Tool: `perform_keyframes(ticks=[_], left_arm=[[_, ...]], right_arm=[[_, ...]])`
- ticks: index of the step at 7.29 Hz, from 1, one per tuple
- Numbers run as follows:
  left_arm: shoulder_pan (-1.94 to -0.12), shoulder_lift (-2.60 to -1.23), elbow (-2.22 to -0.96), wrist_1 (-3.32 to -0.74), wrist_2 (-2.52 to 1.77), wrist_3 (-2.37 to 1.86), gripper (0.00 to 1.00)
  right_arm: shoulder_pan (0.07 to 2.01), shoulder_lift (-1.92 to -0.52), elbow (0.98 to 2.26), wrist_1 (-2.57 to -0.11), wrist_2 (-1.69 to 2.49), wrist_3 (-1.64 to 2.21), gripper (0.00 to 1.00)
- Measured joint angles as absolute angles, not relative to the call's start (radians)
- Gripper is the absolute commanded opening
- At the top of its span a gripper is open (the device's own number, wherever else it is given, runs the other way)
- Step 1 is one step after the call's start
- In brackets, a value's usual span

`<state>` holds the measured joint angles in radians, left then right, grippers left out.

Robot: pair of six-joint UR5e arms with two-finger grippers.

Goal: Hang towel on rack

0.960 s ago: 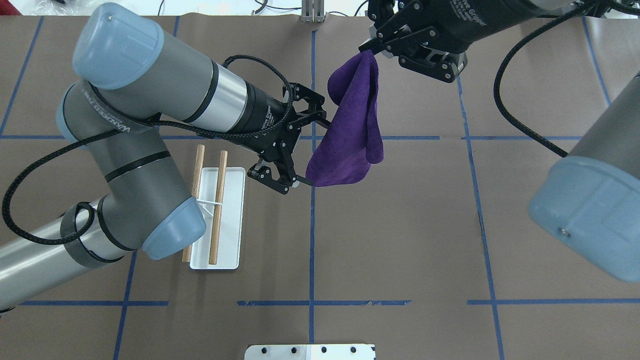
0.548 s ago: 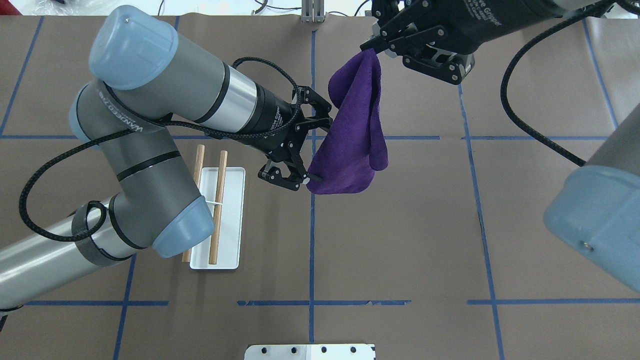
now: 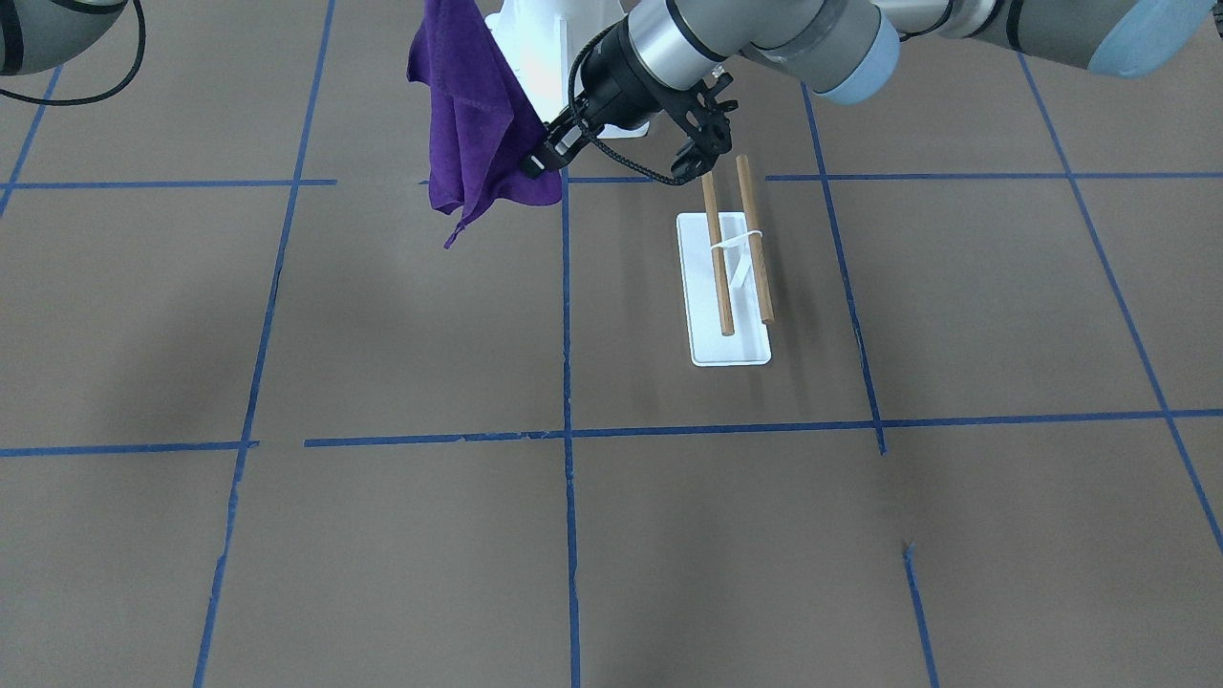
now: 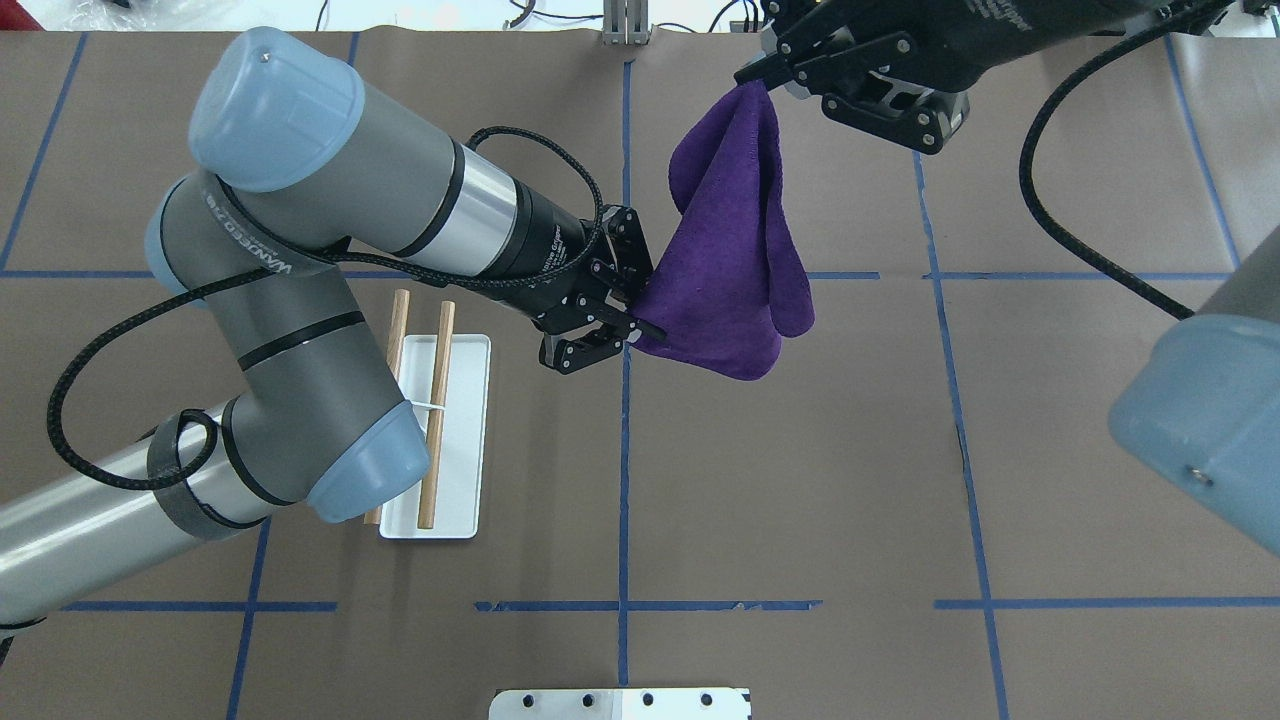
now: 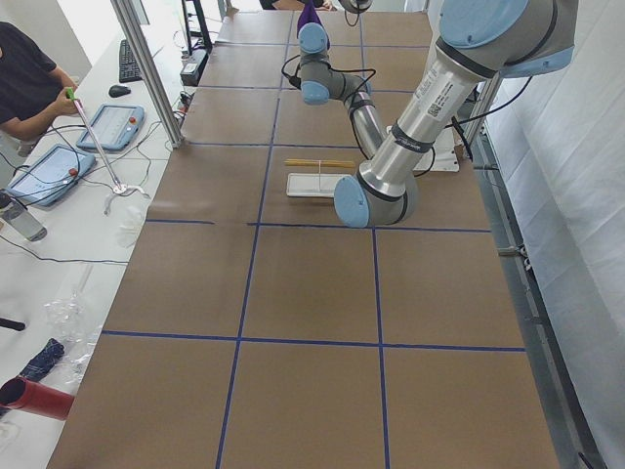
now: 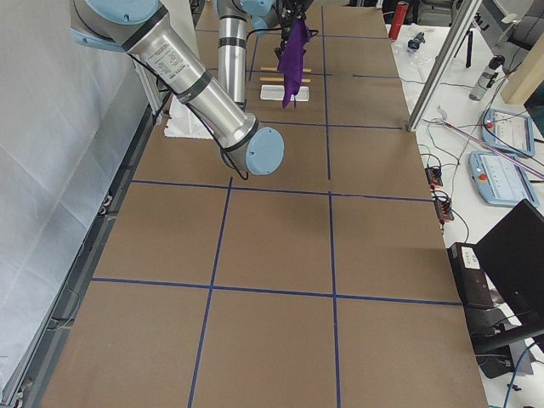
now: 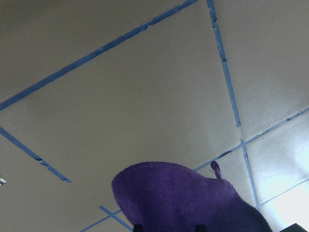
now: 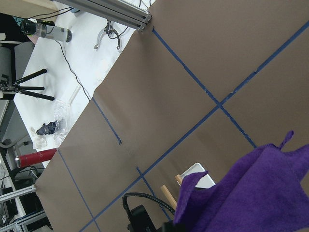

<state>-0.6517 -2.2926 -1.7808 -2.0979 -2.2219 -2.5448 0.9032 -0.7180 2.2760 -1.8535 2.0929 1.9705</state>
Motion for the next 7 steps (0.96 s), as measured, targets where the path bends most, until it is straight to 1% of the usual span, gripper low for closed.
perform_keyframes(ticks=[1, 3, 5, 7], left_arm=[[-0.652, -2.288, -1.784, -2.098, -2.220, -2.524, 0.00], [-0.656, -2.273, -1.795, -2.097, -2.183, -2.453, 0.00], [-0.660, -2.252, -1.797, -2.096, -2.062, -2.373, 0.00], [-0.661, -2.204, -1.801, -2.094, -1.991, -2.301, 0.00]], right_arm=[[0.915, -0.729, 2.276, -1.854, 2.106, 1.969, 0.99], [0.909, -0.805, 2.278, -1.829, 2.111, 1.962, 1.00], [0.874, -0.930, 2.277, -1.726, 2.083, 1.957, 1.00], [0.869, -0.991, 2.271, -1.683, 2.069, 1.954, 1.00]])
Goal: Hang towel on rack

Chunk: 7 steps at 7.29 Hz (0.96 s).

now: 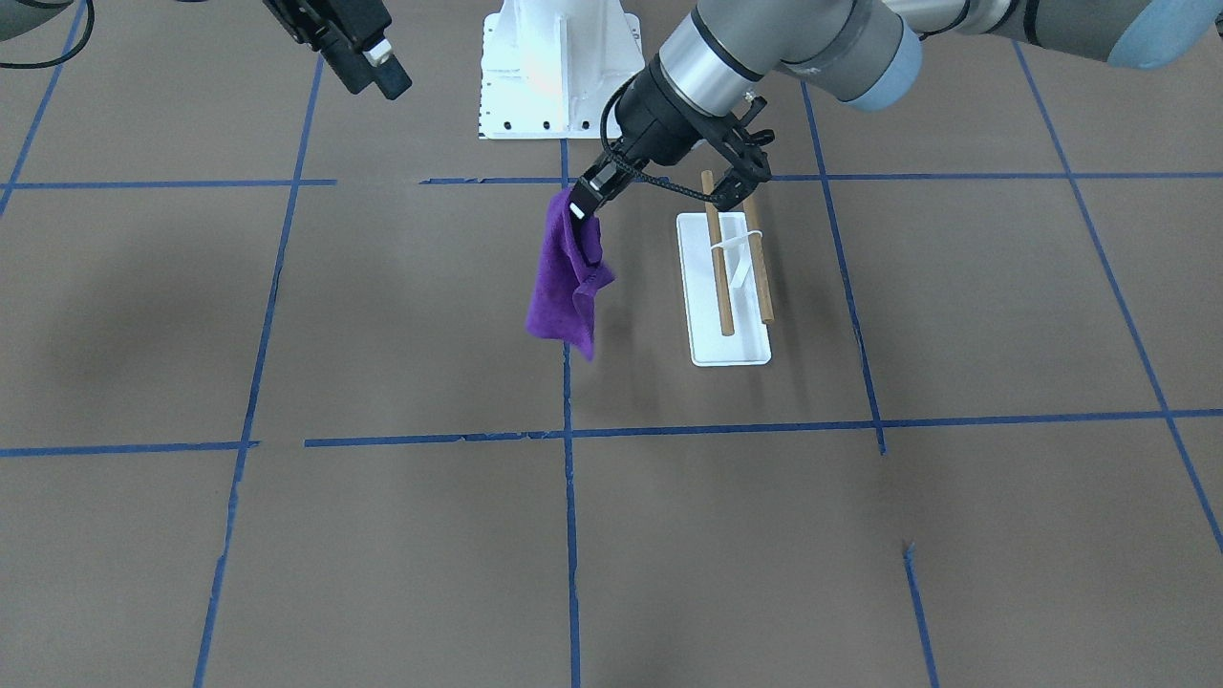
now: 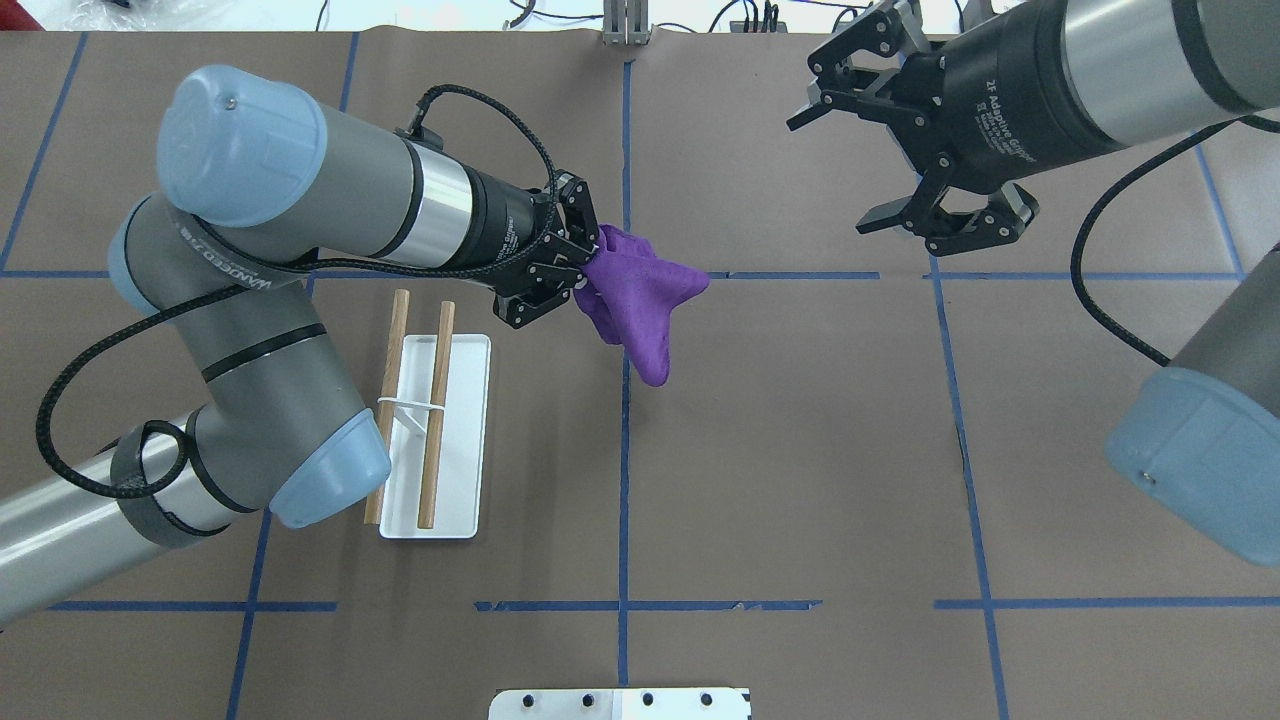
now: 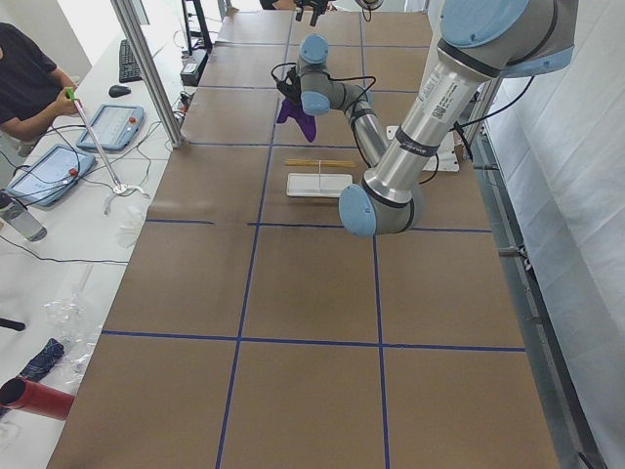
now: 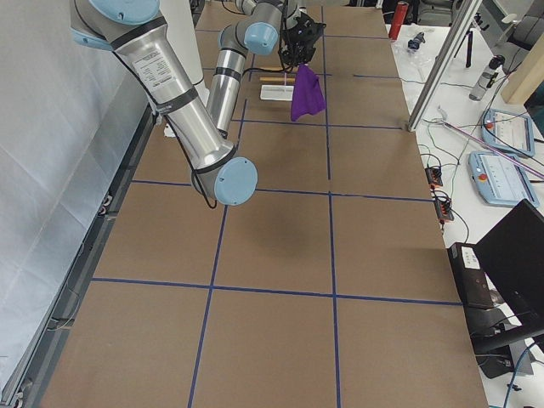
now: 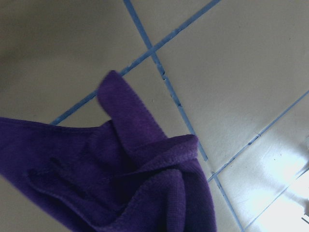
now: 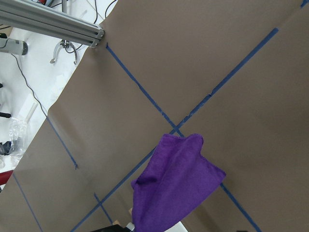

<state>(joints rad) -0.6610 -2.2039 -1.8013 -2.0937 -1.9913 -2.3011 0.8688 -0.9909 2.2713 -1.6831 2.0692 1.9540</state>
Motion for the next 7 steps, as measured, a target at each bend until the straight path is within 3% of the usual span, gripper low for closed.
perform_keyframes(ticks=[2, 7], left_arm=[[-0.658, -2.131, -1.825, -2.064, -1.976, -2.243, 0.00], [-0.631, -2.082, -2.008, -1.511, -1.782, -1.854, 0.00]], right_arm=[[0.868, -1.051, 2.266, -1.677, 2.052, 1.892, 1.00], [0.868, -1.083, 2.246, -1.677, 2.033, 1.853, 1.00]])
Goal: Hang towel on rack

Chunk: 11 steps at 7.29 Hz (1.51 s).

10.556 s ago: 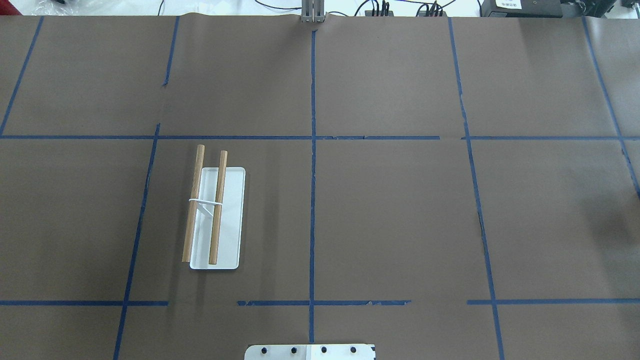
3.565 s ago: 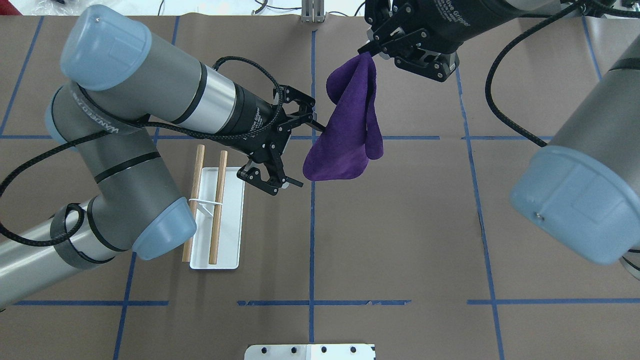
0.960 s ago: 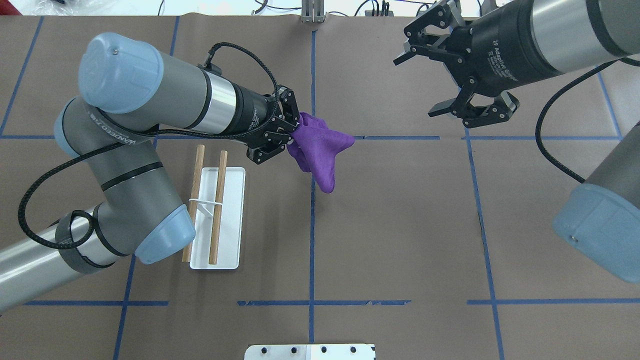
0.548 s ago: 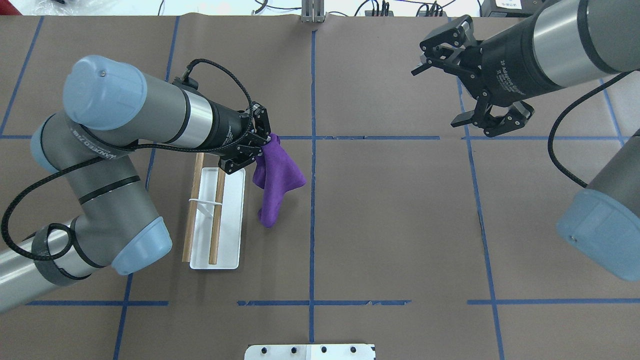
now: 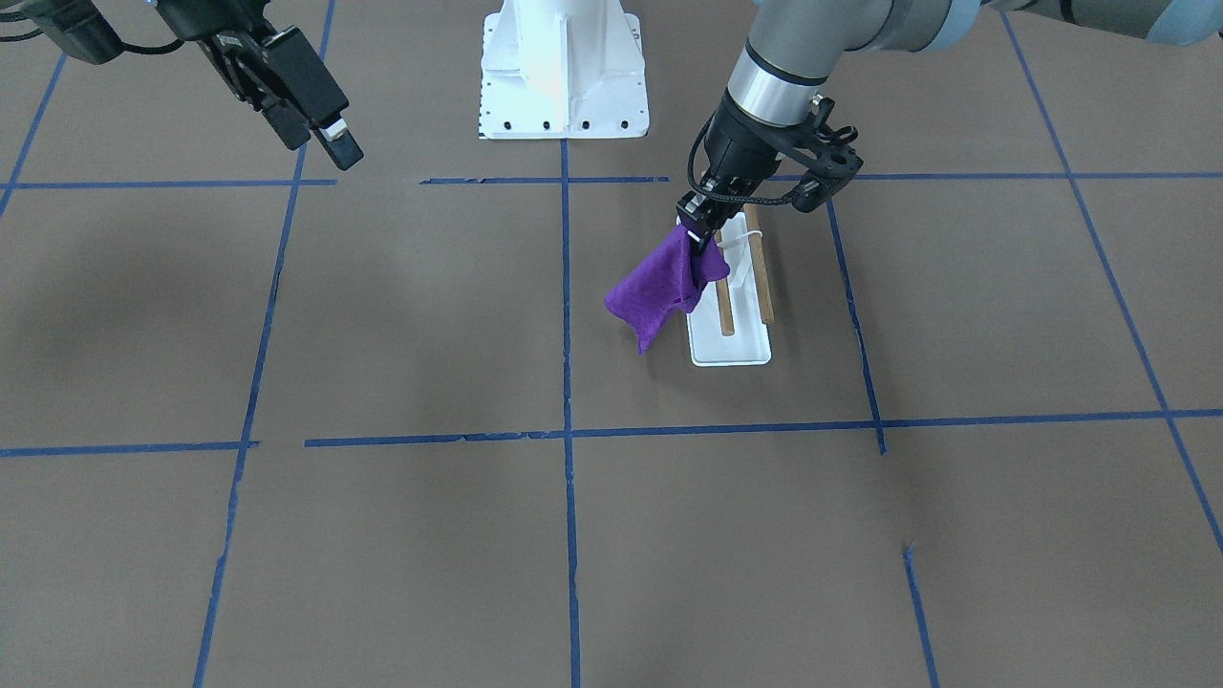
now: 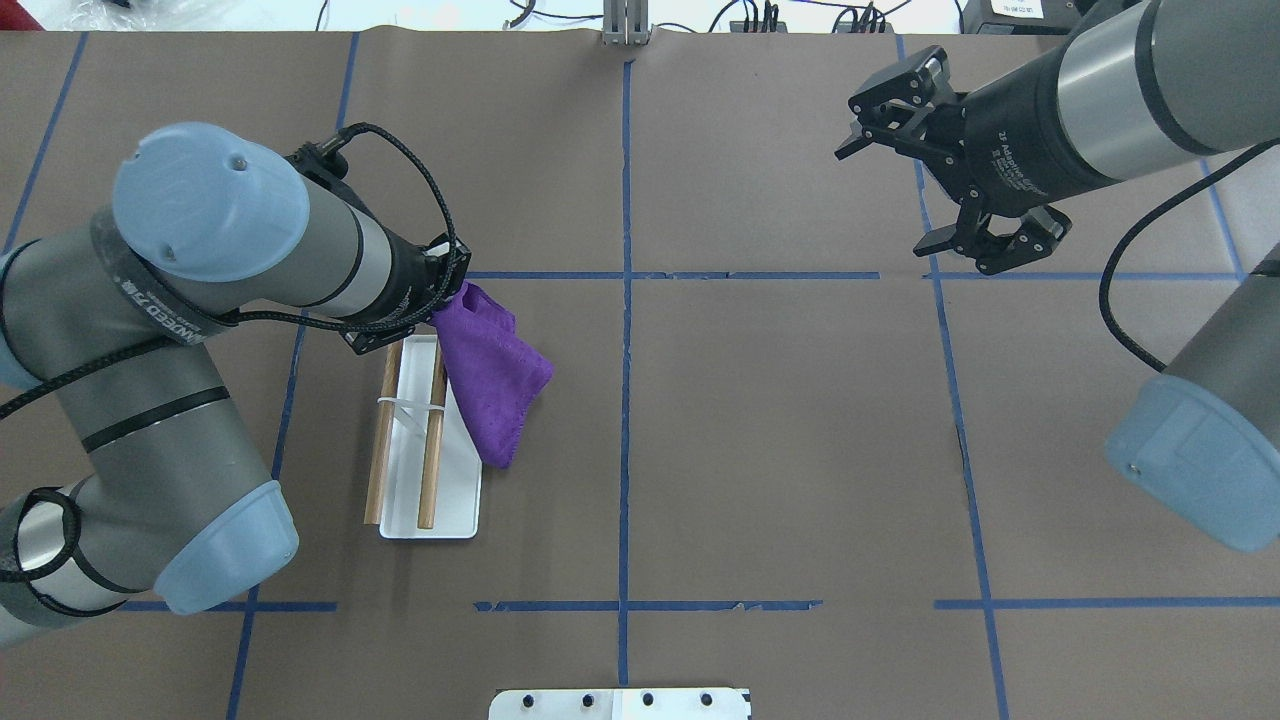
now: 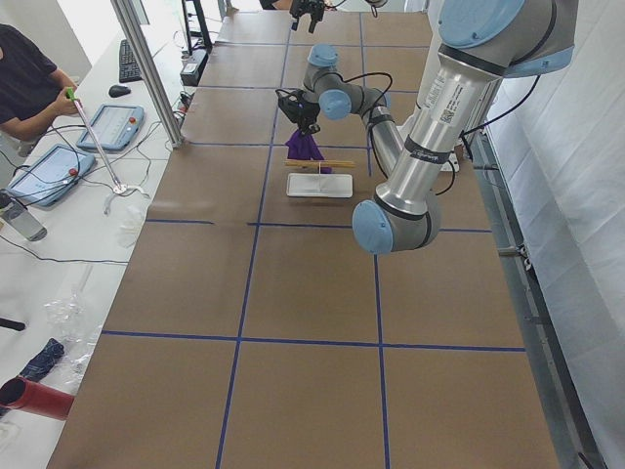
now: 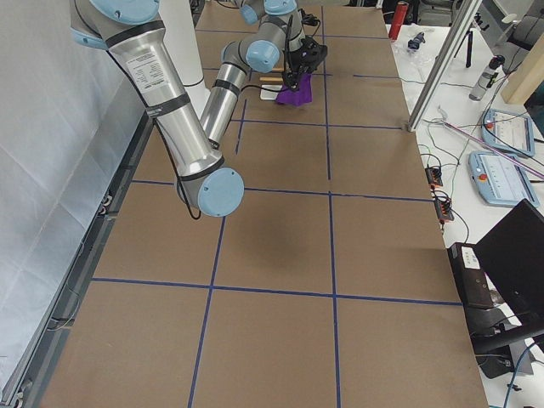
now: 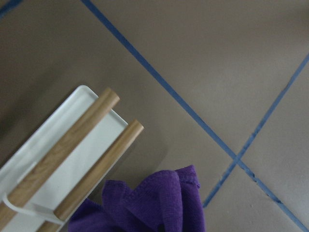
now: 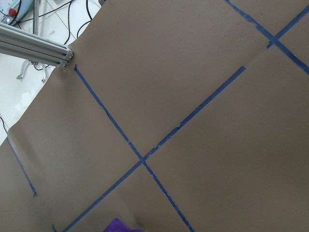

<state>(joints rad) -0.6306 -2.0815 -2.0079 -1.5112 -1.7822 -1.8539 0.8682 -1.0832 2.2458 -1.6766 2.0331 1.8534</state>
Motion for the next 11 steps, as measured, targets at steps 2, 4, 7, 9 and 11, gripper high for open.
perform_keyframes(ticks=[2, 4, 7, 9, 11], left_arm=[[-0.634, -2.003, -2.045, -1.474, -1.751, -1.772, 0.00], [-0.639, -1.911, -2.081, -1.474, -1.747, -1.715, 0.00], [-0.638, -1.874, -2.073, -1.477, -1.748, -1.683, 0.00], [-0.638, -1.855, -2.060, -1.491, -1.749, -1.680, 0.00], [-0.638, -1.834, -2.053, -1.525, -1.749, -1.674, 0.20]], right_arm=[[0.869, -1.090, 2.241, -1.677, 2.033, 1.852, 1.00], [0.870, -1.106, 2.239, -1.677, 2.028, 1.837, 1.00], [0.870, -1.140, 2.237, -1.677, 1.999, 1.797, 1.00], [0.871, -1.156, 2.237, -1.678, 1.995, 1.770, 1.00], [0.871, -1.157, 2.238, -1.678, 1.994, 1.765, 1.00]])
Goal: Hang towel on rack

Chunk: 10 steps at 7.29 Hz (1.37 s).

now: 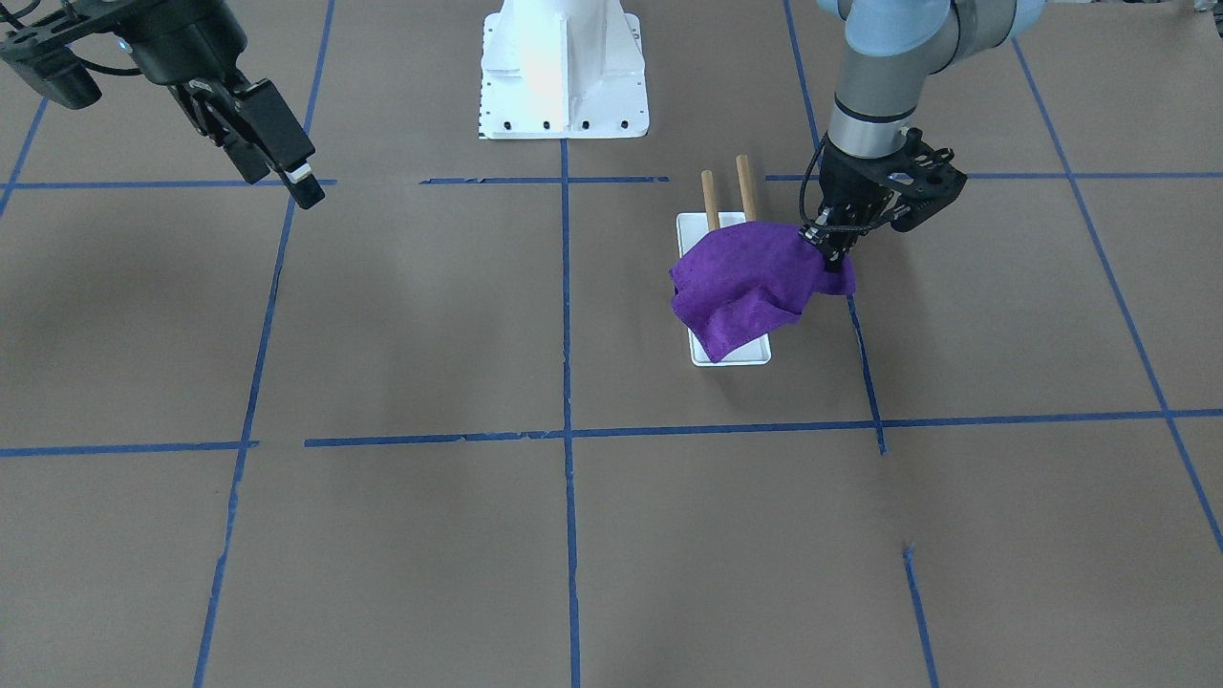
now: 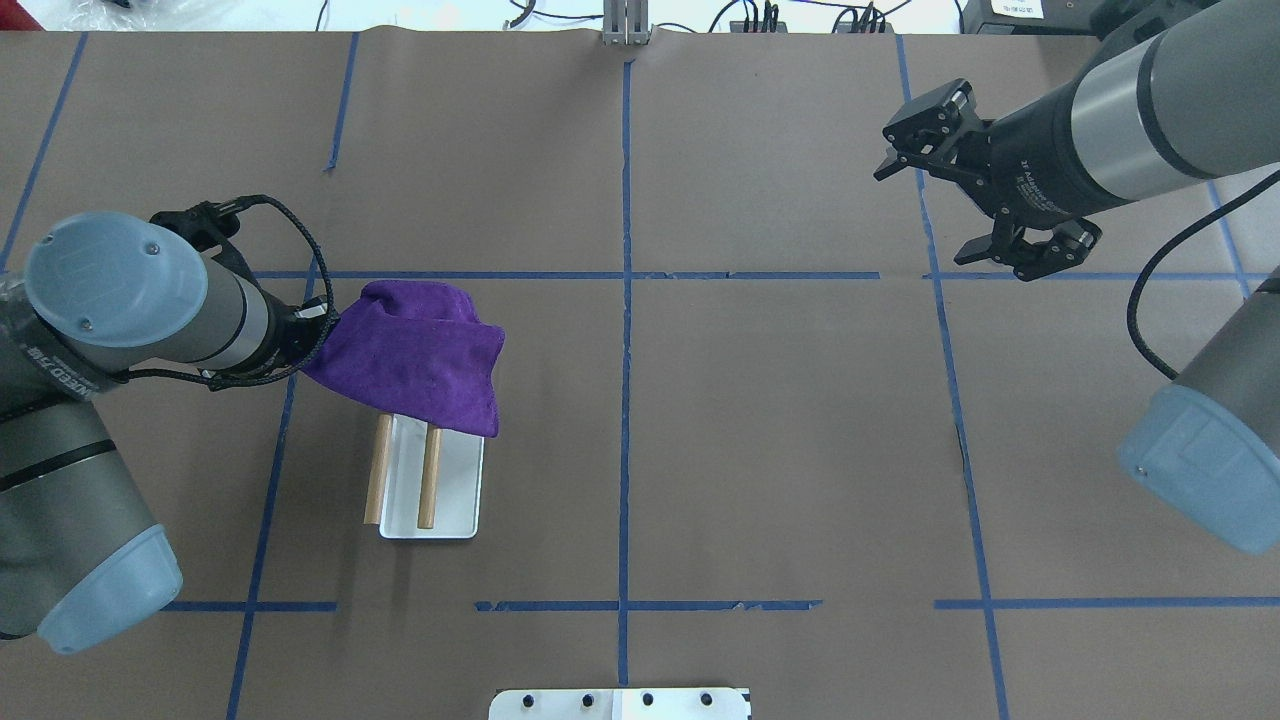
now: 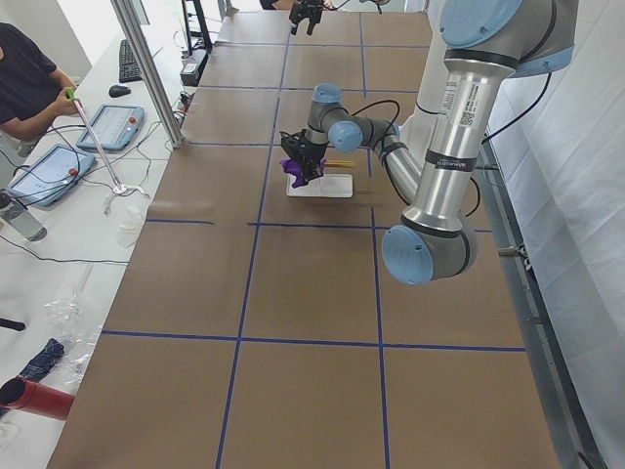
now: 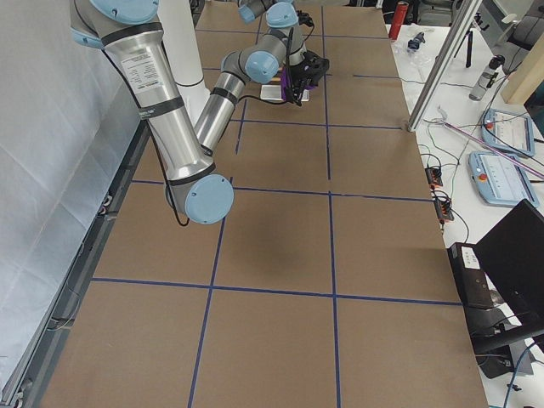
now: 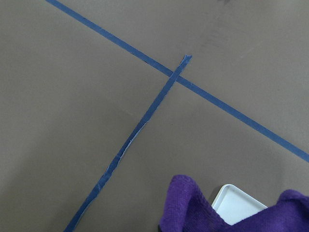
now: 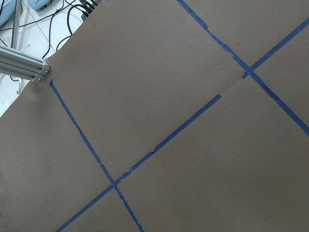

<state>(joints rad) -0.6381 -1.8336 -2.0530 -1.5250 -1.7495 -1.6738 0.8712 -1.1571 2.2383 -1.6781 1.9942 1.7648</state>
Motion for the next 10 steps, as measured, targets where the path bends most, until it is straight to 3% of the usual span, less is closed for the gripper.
perform_keyframes(ticks=[1, 2, 7, 10], left_arm=[[-0.638, -1.831, -2.051, -1.535, -1.750, -1.670, 0.88], [-0.638, -1.830, -2.050, -1.541, -1.751, -1.668, 1.00], [-0.651, -1.830, -2.058, -1.546, -1.758, -1.614, 1.00], [-0.915, -1.784, -2.051, -1.593, -1.999, -1.185, 1.00]], right_arm=[[0.872, -1.156, 2.239, -1.678, 1.994, 1.764, 1.00], [0.872, -1.156, 2.239, -1.678, 1.994, 1.764, 1.00], [0.880, -1.176, 2.239, -1.679, 2.000, 1.730, 1.00], [0.927, -1.315, 2.238, -1.681, 2.010, 1.440, 1.00]])
